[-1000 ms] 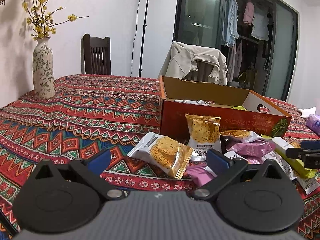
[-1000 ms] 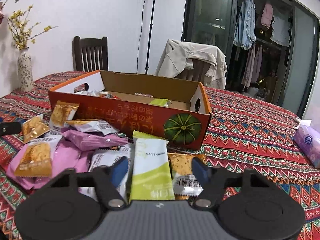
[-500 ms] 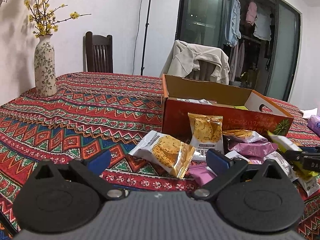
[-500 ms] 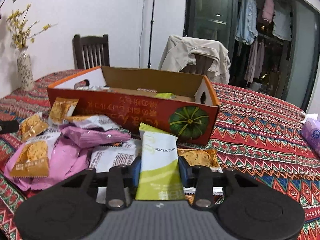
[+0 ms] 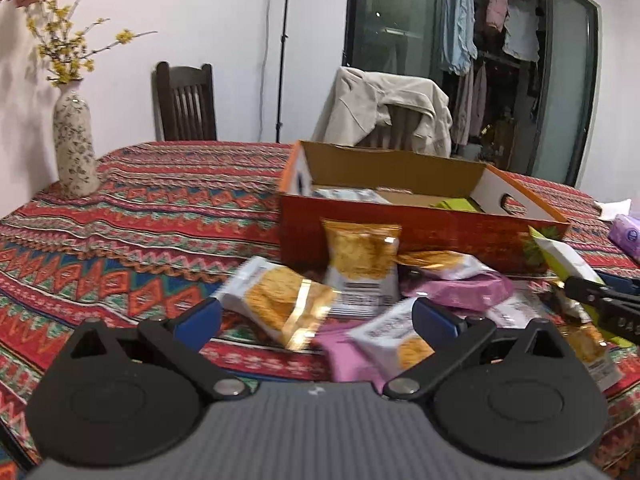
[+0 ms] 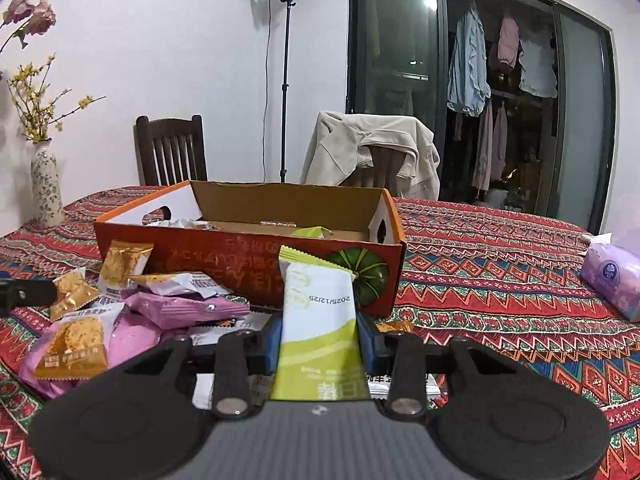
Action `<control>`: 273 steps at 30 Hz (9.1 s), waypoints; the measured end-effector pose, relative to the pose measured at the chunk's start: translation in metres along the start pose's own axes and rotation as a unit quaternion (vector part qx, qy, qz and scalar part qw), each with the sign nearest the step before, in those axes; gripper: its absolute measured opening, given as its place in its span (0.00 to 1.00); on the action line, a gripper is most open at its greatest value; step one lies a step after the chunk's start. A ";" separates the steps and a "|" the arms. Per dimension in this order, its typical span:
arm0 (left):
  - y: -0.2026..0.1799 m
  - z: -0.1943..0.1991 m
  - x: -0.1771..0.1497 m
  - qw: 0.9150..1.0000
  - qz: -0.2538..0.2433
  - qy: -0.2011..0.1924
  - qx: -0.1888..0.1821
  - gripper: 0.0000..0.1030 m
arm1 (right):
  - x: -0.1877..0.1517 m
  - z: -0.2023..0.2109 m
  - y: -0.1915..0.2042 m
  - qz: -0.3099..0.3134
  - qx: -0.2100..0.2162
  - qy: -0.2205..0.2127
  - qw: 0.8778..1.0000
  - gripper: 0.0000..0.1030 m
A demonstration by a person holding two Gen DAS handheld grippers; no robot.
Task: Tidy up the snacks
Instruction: 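Grasp a biscuit packet with the left gripper while the right gripper holds the green-white packet, then carry both packets over the orange box and open both grippers inside, then move both open grippers back to the snack pile, then grasp a white printed packet with the right gripper while the left gripper grasps a pink packet, then carry both packets into the orange box and open both grippers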
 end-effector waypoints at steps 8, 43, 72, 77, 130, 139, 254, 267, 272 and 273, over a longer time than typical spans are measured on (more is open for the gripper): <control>-0.037 -0.009 -0.002 1.000 -0.008 0.026 0.007 1.00 | -0.001 0.005 0.001 0.007 0.006 -0.011 1.000 0.36; -0.030 0.004 -0.009 1.000 -0.007 0.008 0.005 0.58 | -0.002 0.010 0.005 0.011 0.006 -0.024 1.000 0.36; -0.054 0.010 0.114 0.994 -0.024 -0.107 -0.024 0.58 | 0.098 0.014 0.013 0.016 -0.012 -0.085 0.996 0.36; -0.061 -0.010 0.132 0.994 -0.010 -0.107 -0.027 0.58 | 0.116 -0.006 0.016 -0.001 -0.011 -0.084 0.996 0.36; -0.042 -0.038 0.138 0.992 0.032 -0.109 -0.056 1.00 | 0.121 -0.053 -0.007 -0.056 -0.021 -0.036 0.998 1.00; -0.038 0.009 0.126 0.990 0.020 -0.124 -0.064 1.00 | 0.112 -0.001 -0.006 -0.050 -0.003 -0.060 0.997 1.00; -0.017 -0.023 -0.020 0.996 -0.048 0.080 -0.002 0.67 | 0.000 0.000 0.038 -0.022 0.055 -0.002 0.998 0.41; -0.009 -0.013 -0.019 0.997 -0.033 0.064 -0.012 0.63 | 0.000 -0.001 0.038 -0.024 0.052 -0.002 0.998 0.41; -0.007 0.000 -0.010 0.998 -0.034 0.042 -0.019 0.63 | 0.002 0.003 0.035 -0.031 0.057 -0.015 0.998 0.41; -0.006 0.003 -0.007 0.999 -0.035 0.035 -0.019 0.63 | 0.004 0.005 0.035 -0.030 0.058 -0.017 0.998 0.41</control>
Point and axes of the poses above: each gripper's, at about its wrist camera, not at the fingertips, and z roughly against the way its jaws point, y to its left, x to its top, the point moved 2 cm from there along -z, roughly the way its jaws point, and after that the axes turned 13 degrees about y, right-handed, at the moved point
